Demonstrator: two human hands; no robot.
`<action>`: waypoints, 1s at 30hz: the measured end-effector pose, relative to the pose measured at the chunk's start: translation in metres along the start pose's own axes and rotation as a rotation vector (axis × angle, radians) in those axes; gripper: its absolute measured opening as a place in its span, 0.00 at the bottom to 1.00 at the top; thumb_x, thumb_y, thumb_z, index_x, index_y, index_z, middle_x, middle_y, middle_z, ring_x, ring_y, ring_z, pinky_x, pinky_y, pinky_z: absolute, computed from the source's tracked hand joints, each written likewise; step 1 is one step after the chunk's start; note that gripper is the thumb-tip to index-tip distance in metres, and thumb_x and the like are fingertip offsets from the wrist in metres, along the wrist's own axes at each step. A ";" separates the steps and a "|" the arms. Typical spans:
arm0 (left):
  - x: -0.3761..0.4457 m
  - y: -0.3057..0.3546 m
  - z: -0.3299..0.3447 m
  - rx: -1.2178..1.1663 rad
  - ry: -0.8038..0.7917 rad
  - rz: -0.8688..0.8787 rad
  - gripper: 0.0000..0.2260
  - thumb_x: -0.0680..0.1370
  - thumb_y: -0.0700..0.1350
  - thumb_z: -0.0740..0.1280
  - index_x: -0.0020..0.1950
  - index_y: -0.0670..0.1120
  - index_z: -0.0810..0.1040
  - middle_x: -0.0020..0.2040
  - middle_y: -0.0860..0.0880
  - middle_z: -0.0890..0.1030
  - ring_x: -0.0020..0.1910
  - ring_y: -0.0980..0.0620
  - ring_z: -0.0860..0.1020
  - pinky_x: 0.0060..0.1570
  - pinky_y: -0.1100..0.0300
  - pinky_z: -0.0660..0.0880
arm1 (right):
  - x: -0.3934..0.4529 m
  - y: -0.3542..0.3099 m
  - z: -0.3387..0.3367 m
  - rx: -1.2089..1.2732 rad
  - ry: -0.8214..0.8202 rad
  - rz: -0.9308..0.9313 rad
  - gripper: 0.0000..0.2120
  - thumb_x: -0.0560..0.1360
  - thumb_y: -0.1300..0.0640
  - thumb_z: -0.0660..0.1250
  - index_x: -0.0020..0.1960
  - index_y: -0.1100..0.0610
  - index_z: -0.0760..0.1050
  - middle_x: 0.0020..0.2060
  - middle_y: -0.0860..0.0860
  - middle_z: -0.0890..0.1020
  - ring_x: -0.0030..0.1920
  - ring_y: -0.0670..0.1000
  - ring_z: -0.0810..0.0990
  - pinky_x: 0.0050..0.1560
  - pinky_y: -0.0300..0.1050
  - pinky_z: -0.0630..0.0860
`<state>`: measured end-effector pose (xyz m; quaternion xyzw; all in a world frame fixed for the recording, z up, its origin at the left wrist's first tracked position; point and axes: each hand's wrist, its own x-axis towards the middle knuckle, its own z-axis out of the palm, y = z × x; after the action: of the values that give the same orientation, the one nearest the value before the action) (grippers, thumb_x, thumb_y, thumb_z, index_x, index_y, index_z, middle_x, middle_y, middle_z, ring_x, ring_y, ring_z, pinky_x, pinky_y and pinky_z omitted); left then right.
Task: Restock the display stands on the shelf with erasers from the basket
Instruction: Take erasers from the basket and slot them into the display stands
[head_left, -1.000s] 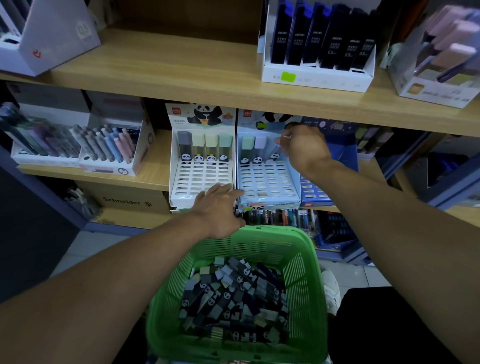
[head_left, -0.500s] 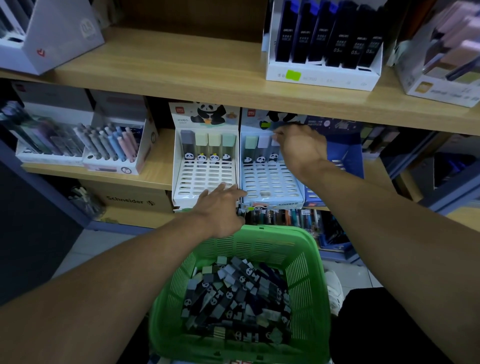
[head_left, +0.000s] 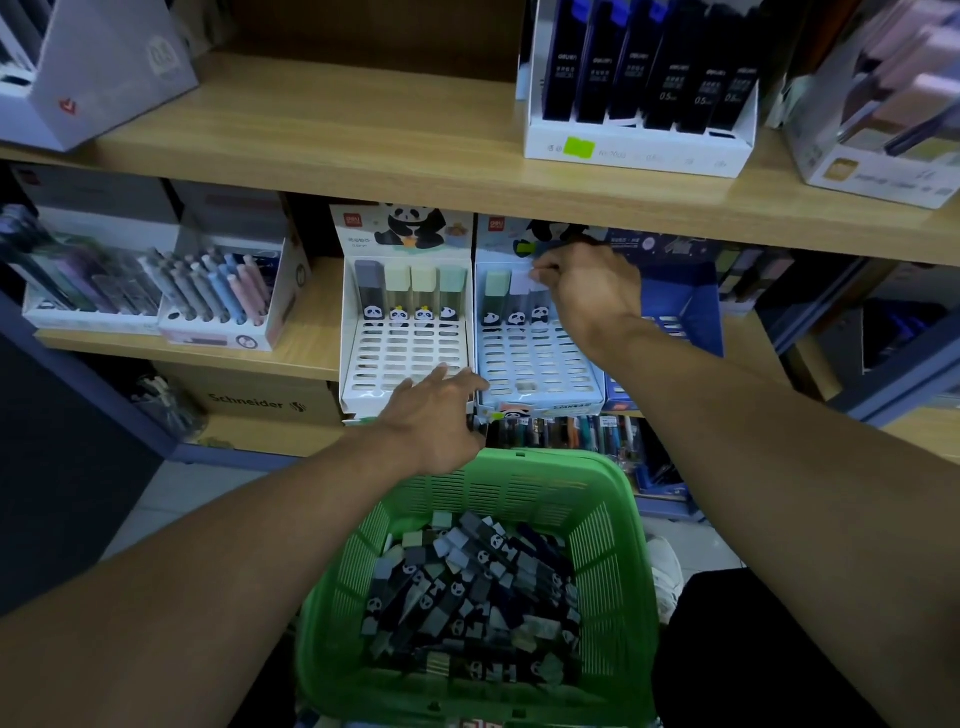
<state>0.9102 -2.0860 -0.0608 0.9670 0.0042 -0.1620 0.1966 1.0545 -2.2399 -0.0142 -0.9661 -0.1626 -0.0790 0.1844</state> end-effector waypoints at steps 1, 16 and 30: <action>-0.001 0.001 -0.001 0.004 -0.001 -0.002 0.33 0.79 0.50 0.69 0.80 0.54 0.57 0.82 0.48 0.52 0.81 0.48 0.47 0.79 0.48 0.48 | 0.000 0.001 0.001 0.014 0.006 0.007 0.12 0.82 0.50 0.61 0.57 0.49 0.82 0.55 0.51 0.84 0.55 0.58 0.80 0.51 0.48 0.75; -0.001 0.000 0.004 0.139 -0.038 0.046 0.37 0.79 0.46 0.66 0.82 0.53 0.48 0.82 0.47 0.46 0.81 0.47 0.44 0.79 0.44 0.46 | 0.004 0.018 0.002 0.106 0.026 0.058 0.11 0.81 0.51 0.64 0.58 0.50 0.83 0.54 0.52 0.85 0.55 0.56 0.82 0.56 0.50 0.77; -0.003 -0.005 0.008 0.162 0.016 0.079 0.37 0.79 0.50 0.68 0.82 0.53 0.51 0.82 0.47 0.48 0.81 0.47 0.46 0.79 0.45 0.48 | -0.007 0.022 0.000 0.225 0.223 -0.122 0.09 0.81 0.55 0.67 0.57 0.52 0.84 0.53 0.48 0.86 0.49 0.48 0.83 0.54 0.46 0.79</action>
<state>0.9050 -2.0844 -0.0688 0.9804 -0.0455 -0.1460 0.1240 1.0558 -2.2611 -0.0227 -0.9128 -0.2075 -0.1782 0.3033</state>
